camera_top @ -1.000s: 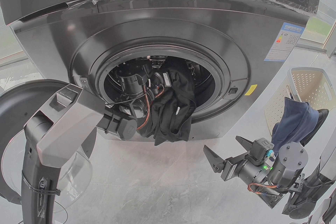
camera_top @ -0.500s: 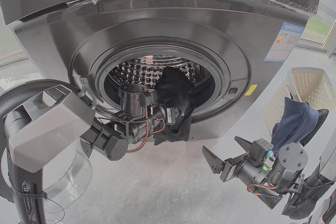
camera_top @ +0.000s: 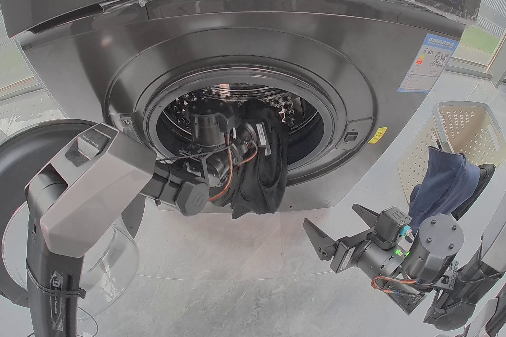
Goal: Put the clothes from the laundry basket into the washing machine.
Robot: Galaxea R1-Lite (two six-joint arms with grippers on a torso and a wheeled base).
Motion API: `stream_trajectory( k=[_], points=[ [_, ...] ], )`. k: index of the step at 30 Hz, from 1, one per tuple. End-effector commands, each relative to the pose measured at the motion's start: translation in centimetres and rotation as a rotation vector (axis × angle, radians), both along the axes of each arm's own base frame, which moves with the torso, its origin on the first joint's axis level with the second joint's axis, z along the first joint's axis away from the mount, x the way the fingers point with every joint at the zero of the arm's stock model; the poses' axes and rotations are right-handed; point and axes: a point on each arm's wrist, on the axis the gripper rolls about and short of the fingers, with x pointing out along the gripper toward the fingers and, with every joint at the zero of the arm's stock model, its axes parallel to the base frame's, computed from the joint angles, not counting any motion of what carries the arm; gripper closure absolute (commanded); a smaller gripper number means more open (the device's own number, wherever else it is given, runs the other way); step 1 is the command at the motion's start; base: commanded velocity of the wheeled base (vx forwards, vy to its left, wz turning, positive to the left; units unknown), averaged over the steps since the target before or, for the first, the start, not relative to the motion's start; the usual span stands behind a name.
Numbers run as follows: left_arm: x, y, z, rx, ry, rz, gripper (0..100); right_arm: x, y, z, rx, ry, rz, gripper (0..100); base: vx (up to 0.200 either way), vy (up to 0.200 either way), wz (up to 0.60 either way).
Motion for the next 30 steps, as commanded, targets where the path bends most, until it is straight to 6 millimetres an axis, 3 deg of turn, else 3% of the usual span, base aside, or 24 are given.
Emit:
stream_trajectory(
  k=[1,5,6,13,16,20,21,29,30],
  points=[
    [1.9,-0.2,2.3,-0.108,-0.109,0.046,100,0.0,0.1,0.0,0.001,0.000,0.002,0,0.000,0.000,0.00],
    [1.6,-0.1,2.6,-0.112,-0.115,0.044,100,0.1,0.0,0.0,0.001,0.000,0.000,0,0.000,0.000,0.00],
    [1.4,-0.1,2.8,-0.115,-0.114,0.042,0,0.1,0.0,0.0,0.002,0.000,0.002,0,0.000,0.000,0.00],
    [-1.4,0.9,3.9,-0.070,-0.048,0.029,0,0.1,0.1,0.0,0.003,-0.001,0.003,0,0.000,0.000,0.00],
    [-4.2,2.1,2.7,0.026,0.084,-0.007,0,0.1,0.1,0.0,0.001,-0.001,0.003,0,0.000,0.000,0.00],
    [-6.2,2.3,1.1,0.080,0.164,-0.078,0,0.1,0.1,0.0,0.003,-0.001,0.002,0,0.000,0.000,0.00],
    [-6.8,2.6,-0.2,0.115,0.203,-0.098,0,0.0,0.1,0.0,0.003,-0.001,0.003,0,0.000,0.000,0.00],
    [-5.7,2.6,-3.9,0.196,0.239,-0.093,0,0.1,0.2,0.1,0.007,-0.005,0.005,0,0.000,0.000,0.00],
    [-5.6,2.5,-4.2,0.201,0.243,-0.095,100,0.1,0.2,0.1,0.007,-0.005,0.005,0,0.000,0.000,0.00]
  ],
)
